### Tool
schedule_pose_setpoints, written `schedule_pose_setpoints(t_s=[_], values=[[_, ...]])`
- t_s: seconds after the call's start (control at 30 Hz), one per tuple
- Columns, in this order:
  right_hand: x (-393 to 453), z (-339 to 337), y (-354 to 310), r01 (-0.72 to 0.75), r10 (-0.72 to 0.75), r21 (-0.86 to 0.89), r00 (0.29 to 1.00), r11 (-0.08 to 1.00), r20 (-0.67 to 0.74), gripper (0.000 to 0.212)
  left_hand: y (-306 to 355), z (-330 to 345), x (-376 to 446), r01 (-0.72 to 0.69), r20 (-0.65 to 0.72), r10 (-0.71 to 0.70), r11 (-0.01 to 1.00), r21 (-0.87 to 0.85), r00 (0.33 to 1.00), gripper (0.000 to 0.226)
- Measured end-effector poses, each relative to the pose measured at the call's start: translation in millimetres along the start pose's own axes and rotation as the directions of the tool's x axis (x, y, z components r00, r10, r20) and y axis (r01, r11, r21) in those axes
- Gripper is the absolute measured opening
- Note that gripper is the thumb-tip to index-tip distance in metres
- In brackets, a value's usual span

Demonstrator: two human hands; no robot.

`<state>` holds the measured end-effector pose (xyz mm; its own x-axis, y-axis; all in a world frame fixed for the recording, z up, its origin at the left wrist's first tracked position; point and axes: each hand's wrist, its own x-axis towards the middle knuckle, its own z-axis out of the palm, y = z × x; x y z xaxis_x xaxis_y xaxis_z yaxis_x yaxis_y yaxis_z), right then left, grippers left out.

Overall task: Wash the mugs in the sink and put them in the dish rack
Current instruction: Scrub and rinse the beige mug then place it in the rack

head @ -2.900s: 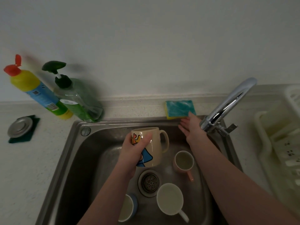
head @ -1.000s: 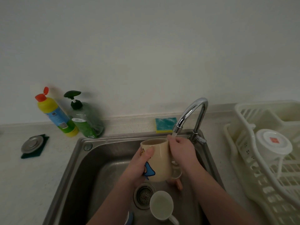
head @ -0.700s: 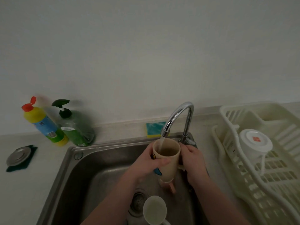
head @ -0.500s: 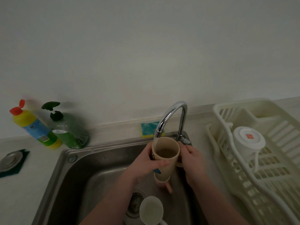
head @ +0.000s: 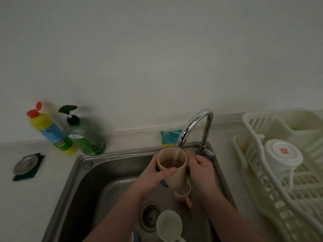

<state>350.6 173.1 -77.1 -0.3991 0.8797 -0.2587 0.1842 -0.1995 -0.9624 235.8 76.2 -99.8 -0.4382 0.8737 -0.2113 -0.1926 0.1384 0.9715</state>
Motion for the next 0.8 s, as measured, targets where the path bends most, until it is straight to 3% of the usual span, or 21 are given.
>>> schedule_pose_setpoints(t_s=[0.17, 0.3, 0.4, 0.53, 0.67, 0.8], values=[[1.9, 18.7, -6.7, -0.004, 0.004, -0.045, 1.000, 0.999, 0.018, 0.031, 4.0, -13.0, -6.0, 0.004, -0.074, -0.007, 0.999, -0.043, 0.997, 0.069], [3.7, 23.8, -8.5, -0.103, 0.103, -0.022, 0.995, 0.994, 0.005, 0.030, 11.8, -12.5, -9.2, 0.030, -0.111, -0.031, 1.000, -0.006, 0.993, 0.046], [7.0, 21.4, -5.9, -0.193, 0.193, 0.024, 0.981, 0.981, -0.005, 0.030, 15.1, -6.5, -10.5, 0.055, -0.126, -0.045, 0.995, 0.078, 0.991, 0.052], [11.3, 3.1, -9.2, -0.226, 0.227, -0.086, 0.974, 0.970, 0.014, 0.028, 12.1, 5.9, -10.6, 0.097, -0.089, -0.088, 0.990, 0.105, 0.992, 0.058], [13.3, -15.2, -20.4, -0.176, 0.201, -0.274, 0.977, 0.946, 0.066, 0.032, -1.7, 13.3, -5.9, 0.184, -0.029, -0.182, 0.981, 0.063, 0.983, 0.060], [13.7, -18.0, -25.7, -0.067, 0.161, -0.352, 0.956, 0.934, 0.246, 0.035, -9.1, 4.6, -4.0, 0.219, -0.030, -0.227, 0.960, -0.173, 0.973, 0.047]])
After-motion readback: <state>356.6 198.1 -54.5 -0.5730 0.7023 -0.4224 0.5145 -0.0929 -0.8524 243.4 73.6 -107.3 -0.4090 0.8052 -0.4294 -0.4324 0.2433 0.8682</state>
